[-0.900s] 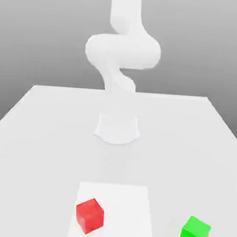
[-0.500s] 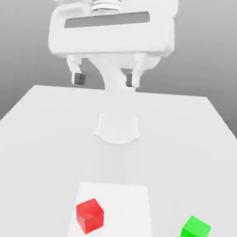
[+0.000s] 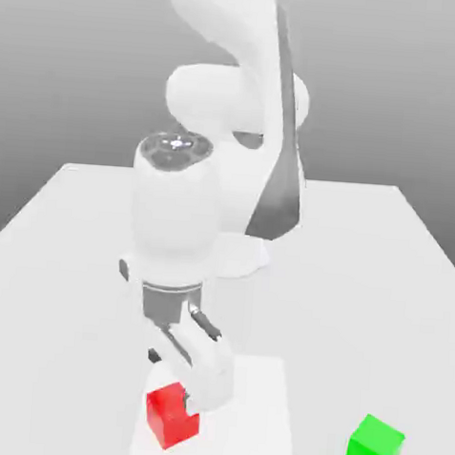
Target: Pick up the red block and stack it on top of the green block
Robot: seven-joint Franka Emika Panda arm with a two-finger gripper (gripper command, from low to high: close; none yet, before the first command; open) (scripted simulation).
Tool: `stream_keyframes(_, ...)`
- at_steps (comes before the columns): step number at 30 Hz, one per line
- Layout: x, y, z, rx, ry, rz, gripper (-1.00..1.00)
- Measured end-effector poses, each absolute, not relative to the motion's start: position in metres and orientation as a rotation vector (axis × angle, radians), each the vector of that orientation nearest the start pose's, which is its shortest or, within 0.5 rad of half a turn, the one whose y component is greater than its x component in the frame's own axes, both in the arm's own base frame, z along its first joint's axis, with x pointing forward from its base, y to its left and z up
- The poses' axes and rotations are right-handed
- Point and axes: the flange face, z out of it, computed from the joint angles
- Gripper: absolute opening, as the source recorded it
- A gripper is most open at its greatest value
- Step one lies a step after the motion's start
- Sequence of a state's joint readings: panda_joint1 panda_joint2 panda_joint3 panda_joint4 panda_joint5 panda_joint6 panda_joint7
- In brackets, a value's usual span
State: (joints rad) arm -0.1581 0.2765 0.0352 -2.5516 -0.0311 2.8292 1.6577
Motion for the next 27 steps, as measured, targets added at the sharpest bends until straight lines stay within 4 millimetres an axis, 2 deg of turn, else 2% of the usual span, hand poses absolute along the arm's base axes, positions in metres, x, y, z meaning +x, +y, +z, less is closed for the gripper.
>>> stream_keyframes(1, 0.447, -0.053, 0.156, -2.01, 2.414, -0.001, 0.0)
stream_keyframes(2, 0.446, -0.053, 0.148, -2.009, 2.414, 0.0, -1.0)
stream_keyframes(8, 0.446, -0.052, 0.144, -2.008, 2.414, -0.003, -1.0)
stream_keyframes(9, 0.446, -0.053, 0.148, -2.008, 2.414, -0.002, -1.0)
stream_keyframes(14, 0.447, -0.052, 0.2, -2.011, 2.412, -0.002, -1.0)
stream_keyframes(15, 0.452, -0.036, 0.208, -2.081, 2.352, -0.001, -1.0)
stream_keyframes(18, 0.469, 0.037, 0.221, -2.363, 2.069, 0.001, -1.0)
stream_keyframes(21, 0.472, 0.111, 0.233, -2.596, 1.767, 0.0, -1.0)
stream_keyframes(23, 0.47, 0.16, 0.227, -2.73, 1.553, -0.001, -1.0)
stream_keyframes(24, 0.47, 0.18, 0.215, -2.779, 1.464, -0.001, -1.0)
stream_keyframes(25, 0.469, 0.19, 0.201, -2.802, 1.419, -0.002, -1.0)
stream_keyframes(26, 0.468, 0.195, 0.189, -2.814, 1.395, -0.001, 1.0)
stream_keyframes(27, 0.468, 0.195, 0.189, -2.814, 1.395, -0.001, 1.0)
